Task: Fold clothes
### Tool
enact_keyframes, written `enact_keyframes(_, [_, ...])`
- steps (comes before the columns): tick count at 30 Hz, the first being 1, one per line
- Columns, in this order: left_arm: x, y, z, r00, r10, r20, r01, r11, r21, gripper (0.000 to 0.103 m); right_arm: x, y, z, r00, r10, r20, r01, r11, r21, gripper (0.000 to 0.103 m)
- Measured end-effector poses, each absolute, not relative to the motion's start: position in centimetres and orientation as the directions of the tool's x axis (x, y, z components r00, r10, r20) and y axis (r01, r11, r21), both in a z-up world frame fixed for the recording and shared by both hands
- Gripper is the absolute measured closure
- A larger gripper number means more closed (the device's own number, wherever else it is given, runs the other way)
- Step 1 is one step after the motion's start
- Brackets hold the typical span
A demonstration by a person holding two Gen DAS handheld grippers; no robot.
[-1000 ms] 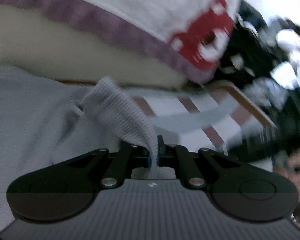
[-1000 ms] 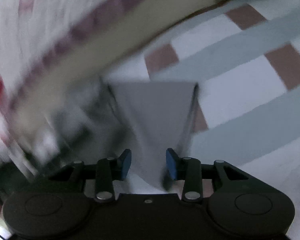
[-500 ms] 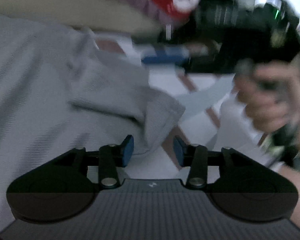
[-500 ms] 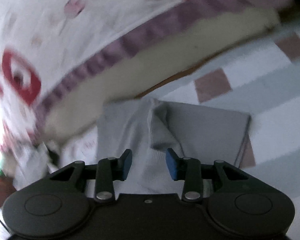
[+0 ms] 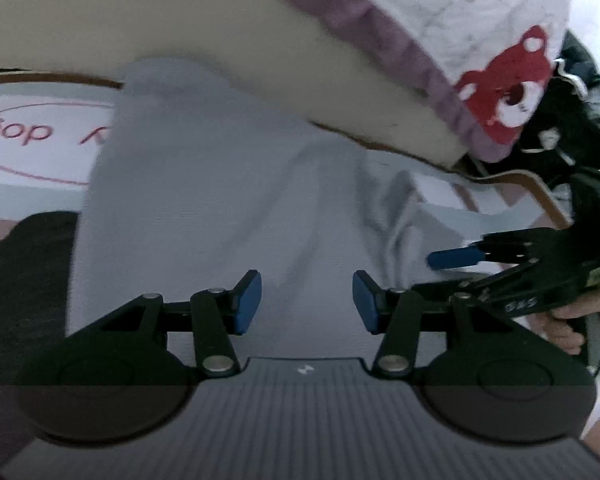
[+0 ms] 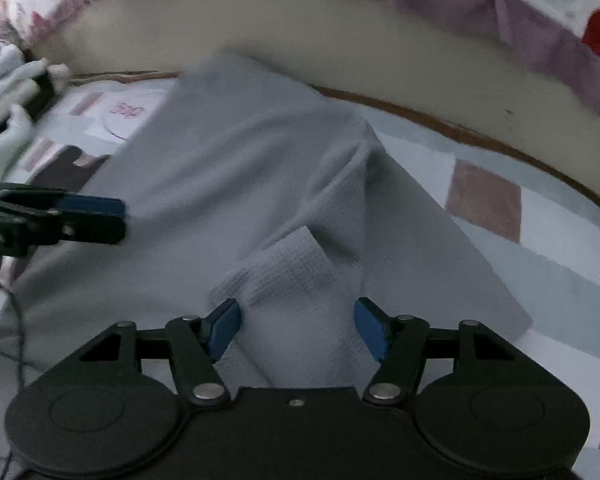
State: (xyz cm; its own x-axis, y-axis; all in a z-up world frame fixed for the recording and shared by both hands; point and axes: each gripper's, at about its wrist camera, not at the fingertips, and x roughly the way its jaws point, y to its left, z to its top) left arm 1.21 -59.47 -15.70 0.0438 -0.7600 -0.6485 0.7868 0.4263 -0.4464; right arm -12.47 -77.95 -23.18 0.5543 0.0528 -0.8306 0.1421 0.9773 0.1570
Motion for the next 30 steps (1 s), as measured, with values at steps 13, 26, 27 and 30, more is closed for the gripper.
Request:
enact_keyframes(13, [1.7, -59.4, -16.6, 0.107, -0.706, -0.700, 0.810, 0.470, -0.350, 0.053, -21.3, -83.9, -22.4, 0.578, -0.220, -0.786, 0.734, 0.561, 0.382, 0.099])
enact_keyframes(26, [0.1, -65.4, -14.6, 0.085, -0.751, -0.654, 0.823, 0.423, -0.378, 0.050, -22.5, -83.4, -21.4, 0.605, -0.297, -0.739, 0.728, 0.584, 0.361, 0.099])
enact_keyframes(27, [-0.2, -66.5, -14.3, 0.076, -0.765, -0.639, 0.823, 0.410, -0.392, 0.049, -22.6, -83.3, -21.3, 0.616, -0.298, -0.730, 0.721, 0.586, 0.370, 0.099])
enact_keyframes(30, [-0.7, -71.3, -13.5, 0.129, -0.778, -0.616, 0.870, 0.386, -0.306, 0.034, -23.0, -83.5, -21.2, 0.641, -0.297, -0.708, 0.710, 0.580, 0.399, 0.099])
